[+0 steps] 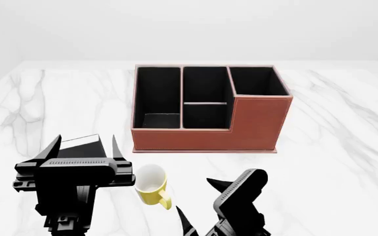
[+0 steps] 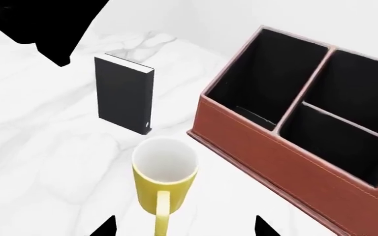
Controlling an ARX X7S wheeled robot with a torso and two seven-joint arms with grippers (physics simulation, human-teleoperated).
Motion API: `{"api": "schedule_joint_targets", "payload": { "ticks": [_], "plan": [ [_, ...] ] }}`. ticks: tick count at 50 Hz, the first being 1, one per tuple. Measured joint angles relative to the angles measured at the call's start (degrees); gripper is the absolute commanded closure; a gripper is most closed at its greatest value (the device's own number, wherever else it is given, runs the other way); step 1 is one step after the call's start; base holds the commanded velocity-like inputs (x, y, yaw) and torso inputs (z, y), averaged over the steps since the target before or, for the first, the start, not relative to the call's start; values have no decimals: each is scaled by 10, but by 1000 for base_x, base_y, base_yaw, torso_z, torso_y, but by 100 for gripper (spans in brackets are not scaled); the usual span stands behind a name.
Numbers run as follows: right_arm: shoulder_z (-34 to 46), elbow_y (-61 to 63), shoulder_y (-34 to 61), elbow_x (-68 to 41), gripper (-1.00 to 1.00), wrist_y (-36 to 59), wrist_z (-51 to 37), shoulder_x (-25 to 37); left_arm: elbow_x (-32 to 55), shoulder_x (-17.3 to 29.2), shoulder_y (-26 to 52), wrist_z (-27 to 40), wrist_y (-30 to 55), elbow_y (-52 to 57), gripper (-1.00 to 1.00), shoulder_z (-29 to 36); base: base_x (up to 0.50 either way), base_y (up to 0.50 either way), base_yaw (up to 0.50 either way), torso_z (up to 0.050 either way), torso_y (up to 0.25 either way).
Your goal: Pick up the yellow and white mug and place it to the right of the caddy.
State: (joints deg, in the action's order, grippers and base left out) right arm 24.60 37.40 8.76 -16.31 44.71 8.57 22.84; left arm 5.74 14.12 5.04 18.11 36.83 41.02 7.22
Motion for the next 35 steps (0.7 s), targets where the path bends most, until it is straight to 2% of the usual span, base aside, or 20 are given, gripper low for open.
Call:
{"api": "schedule_joint_targets", "payload": {
  "ticks": [35],
  "plan": [
    [73, -99, 26, 42, -100, -36, -7, -31, 10, 8, -4, 8, -6, 0, -100, 3, 0, 0, 0, 0, 0]
  ]
}}
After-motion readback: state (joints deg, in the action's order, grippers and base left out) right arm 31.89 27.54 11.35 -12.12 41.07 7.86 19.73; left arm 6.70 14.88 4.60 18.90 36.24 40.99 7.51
